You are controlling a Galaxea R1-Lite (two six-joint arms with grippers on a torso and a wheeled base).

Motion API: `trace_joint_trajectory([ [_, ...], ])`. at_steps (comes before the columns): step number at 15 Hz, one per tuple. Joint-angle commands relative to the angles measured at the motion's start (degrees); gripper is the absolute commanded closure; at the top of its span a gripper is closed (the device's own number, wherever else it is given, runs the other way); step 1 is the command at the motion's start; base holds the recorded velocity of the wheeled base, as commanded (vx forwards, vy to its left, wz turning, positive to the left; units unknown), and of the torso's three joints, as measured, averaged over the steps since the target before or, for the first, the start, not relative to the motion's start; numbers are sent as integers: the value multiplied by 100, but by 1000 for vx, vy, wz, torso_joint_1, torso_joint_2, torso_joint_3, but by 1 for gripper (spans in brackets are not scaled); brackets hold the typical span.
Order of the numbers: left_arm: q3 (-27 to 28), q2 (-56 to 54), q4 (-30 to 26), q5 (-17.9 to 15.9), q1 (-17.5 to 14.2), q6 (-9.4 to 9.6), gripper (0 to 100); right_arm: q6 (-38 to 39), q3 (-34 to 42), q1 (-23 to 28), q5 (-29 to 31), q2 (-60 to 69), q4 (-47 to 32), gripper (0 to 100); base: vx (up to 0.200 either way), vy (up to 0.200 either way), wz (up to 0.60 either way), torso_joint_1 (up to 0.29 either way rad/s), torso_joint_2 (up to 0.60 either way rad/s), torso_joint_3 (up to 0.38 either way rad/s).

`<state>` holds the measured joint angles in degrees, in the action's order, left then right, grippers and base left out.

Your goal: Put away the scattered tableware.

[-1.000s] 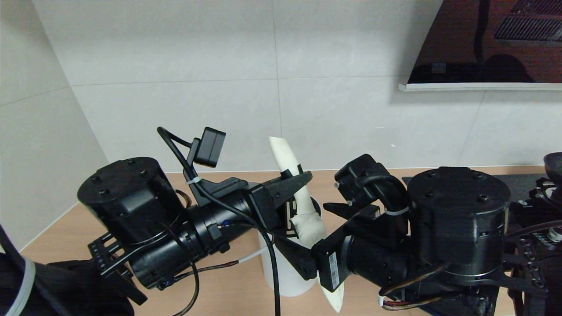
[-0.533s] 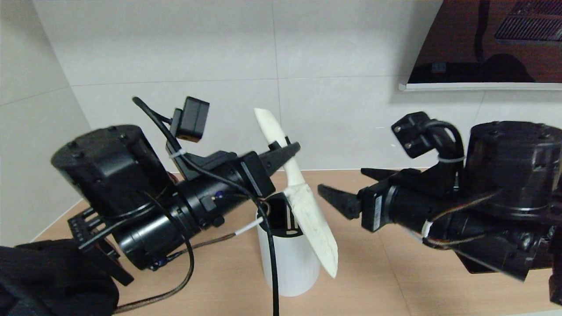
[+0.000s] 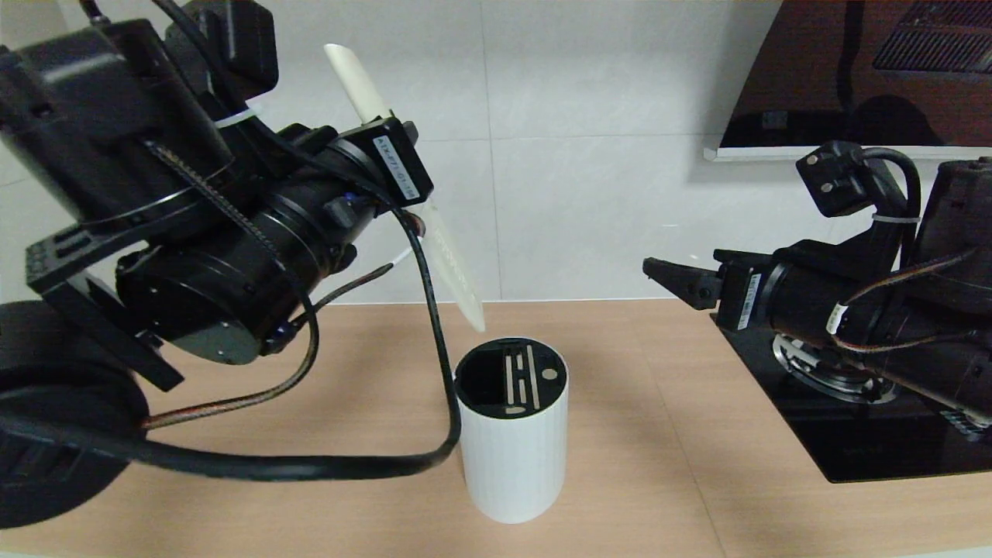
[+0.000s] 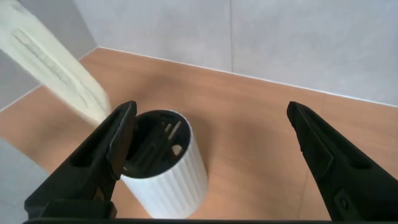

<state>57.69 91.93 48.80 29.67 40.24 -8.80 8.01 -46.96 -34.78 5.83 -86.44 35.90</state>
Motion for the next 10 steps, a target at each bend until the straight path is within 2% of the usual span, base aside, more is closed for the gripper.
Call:
trace_joint_trajectory([
  [1, -179, 238, 429, 329, 265, 441, 100, -1, 20, 33, -3, -4, 5, 0, 0, 0, 0, 0, 0, 0],
  [2, -337, 343, 754, 522, 362, 968, 100, -1, 20, 24, -3, -39, 5, 0, 0, 0, 0, 0, 0, 0],
  [3, -486, 414, 1088, 566, 406, 1249, 100, -1, 20, 24, -3, -74, 5, 0, 0, 0, 0, 0, 0, 0],
  [4, -522, 510, 1272, 601, 450, 1311, 100, -1, 29, 24, -3, -101, 5, 0, 0, 0, 0, 0, 0, 0],
  [10, -548, 581, 1246, 698, 564, 1284, 100, -1, 46, 24, -3, -118, 5, 0, 0, 0, 0, 0, 0, 0],
])
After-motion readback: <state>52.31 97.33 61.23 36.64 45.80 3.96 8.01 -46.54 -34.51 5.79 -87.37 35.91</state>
